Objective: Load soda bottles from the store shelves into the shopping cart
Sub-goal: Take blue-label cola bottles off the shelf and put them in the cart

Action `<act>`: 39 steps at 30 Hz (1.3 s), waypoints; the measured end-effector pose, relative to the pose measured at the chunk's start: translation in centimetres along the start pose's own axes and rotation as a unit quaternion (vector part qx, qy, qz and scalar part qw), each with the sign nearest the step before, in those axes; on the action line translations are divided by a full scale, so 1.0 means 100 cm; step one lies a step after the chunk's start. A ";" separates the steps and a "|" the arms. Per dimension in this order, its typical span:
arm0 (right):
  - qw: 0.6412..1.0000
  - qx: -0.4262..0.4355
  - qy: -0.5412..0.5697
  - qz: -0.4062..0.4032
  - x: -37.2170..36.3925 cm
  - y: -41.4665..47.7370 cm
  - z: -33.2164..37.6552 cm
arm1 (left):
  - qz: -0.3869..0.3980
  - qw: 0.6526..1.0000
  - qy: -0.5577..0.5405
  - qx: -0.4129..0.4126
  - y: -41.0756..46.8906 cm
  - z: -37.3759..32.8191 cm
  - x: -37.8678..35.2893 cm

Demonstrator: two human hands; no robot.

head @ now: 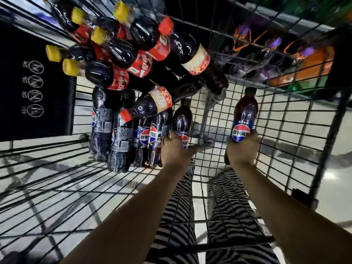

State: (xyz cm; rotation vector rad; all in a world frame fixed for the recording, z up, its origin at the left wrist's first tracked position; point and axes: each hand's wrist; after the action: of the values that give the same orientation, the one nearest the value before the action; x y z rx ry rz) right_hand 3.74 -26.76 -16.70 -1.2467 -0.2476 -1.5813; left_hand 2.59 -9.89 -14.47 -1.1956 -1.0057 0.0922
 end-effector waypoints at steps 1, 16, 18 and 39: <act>1.000 0.000 0.014 -0.003 -0.001 0.001 -0.002 | 0.002 1.000 -0.018 0.004 0.000 0.000 -0.002; 0.985 -0.094 0.142 0.027 0.005 -0.008 0.015 | 0.017 0.997 -0.072 0.031 0.010 0.002 -0.009; 0.977 -0.107 0.181 0.048 0.015 -0.012 0.017 | 0.031 0.997 -0.074 0.018 0.003 0.000 0.000; 0.908 0.175 0.368 0.092 0.287 -0.053 0.078 | -0.091 0.929 -0.351 -0.076 -0.216 -0.079 0.129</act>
State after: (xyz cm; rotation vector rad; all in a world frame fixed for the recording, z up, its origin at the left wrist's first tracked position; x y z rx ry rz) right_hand 6.96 -36.15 11.88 -0.3320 0.0723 -1.6381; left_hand 6.29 -17.55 10.54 -1.2259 -1.7736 0.3167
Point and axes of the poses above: each hand's wrist, its own y-axis towards the middle knuckle, its own x-axis out of the back of the hand, z = x × y, and after that the axes turned 14 degrees about x, right-handed
